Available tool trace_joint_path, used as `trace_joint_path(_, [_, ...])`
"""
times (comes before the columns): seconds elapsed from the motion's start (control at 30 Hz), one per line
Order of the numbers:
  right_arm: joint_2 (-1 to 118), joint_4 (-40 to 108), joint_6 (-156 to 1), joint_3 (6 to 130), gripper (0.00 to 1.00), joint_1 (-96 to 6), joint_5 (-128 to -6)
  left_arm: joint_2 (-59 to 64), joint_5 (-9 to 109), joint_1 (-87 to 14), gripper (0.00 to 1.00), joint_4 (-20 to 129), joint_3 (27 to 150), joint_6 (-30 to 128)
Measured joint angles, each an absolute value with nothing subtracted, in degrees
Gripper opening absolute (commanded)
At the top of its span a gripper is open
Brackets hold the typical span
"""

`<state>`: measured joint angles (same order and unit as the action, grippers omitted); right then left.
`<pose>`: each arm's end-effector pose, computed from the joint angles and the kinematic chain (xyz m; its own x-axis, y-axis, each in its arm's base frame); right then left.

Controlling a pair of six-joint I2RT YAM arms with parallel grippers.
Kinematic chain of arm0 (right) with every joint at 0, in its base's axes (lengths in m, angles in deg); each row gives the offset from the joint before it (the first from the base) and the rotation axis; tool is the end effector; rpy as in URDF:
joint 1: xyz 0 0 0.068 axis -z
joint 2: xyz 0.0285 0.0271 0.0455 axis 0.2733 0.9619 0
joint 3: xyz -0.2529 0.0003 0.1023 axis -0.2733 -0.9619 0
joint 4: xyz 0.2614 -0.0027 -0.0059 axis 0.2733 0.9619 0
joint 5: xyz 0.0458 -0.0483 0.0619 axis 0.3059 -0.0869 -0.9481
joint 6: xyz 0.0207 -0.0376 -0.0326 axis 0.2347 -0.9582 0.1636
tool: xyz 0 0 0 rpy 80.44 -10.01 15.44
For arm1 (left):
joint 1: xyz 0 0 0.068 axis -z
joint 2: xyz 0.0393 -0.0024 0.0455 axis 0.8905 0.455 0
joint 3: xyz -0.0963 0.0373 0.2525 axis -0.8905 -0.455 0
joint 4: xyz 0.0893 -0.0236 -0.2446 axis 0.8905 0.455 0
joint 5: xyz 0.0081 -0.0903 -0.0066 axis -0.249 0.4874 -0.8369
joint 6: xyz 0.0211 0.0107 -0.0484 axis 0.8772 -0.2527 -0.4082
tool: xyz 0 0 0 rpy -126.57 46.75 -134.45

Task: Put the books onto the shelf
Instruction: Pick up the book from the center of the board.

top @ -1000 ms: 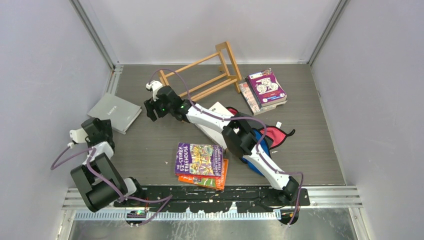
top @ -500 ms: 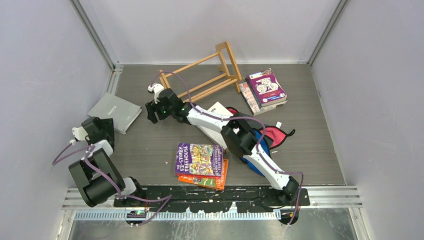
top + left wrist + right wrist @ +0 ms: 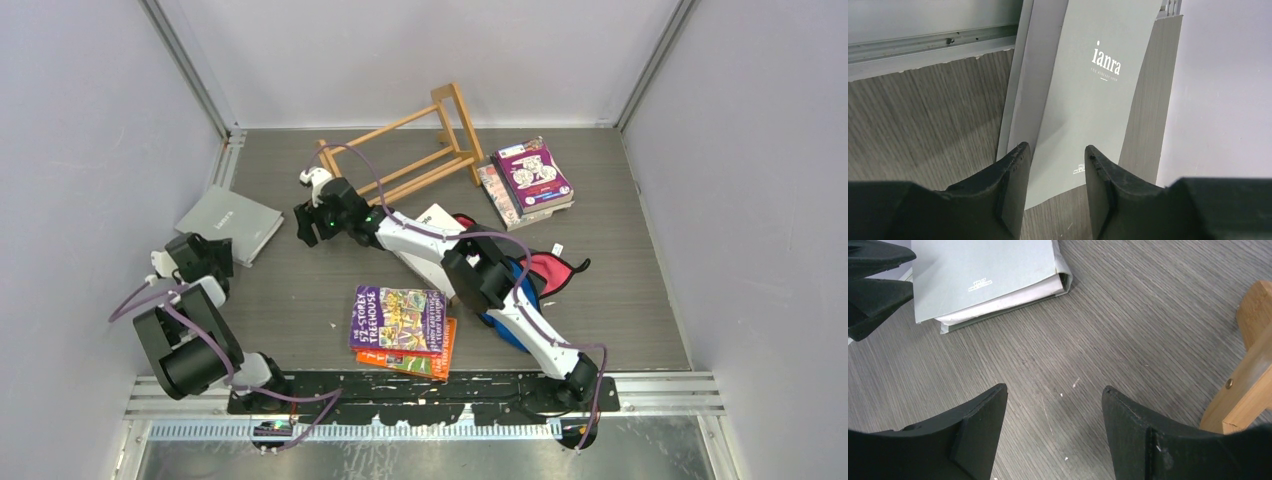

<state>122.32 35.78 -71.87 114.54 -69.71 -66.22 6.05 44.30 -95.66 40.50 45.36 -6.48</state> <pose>0.3414 0.4746 0.1782 -0.4277 -0.2290 -0.8744 -0.7953 0.5551 0.2436 0.2222 0.1409 0.1607 0.2844 -0.9111 -0.2983 -0.6359 0.0536 -0.7699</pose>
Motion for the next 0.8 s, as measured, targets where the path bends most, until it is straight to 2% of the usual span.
trace_joint_path(0.33, [122.32, 35.45, -71.54, 114.45, 0.74, -69.69, -66.24, 7.03, 46.15, -95.51, 0.38, 38.60, 45.36, -6.44])
trace_joint_path(0.67, [122.32, 35.43, -70.71, 114.52, 0.74, -69.71, -66.70, 12.10, 49.13, -94.59, 0.41, 37.46, 45.36, -6.13])
trace_joint_path(0.8, [122.32, 35.43, -70.51, 114.50, 0.74, -69.71, -66.75, 13.24, 49.98, -93.94, 0.34, 36.10, 45.36, -6.18])
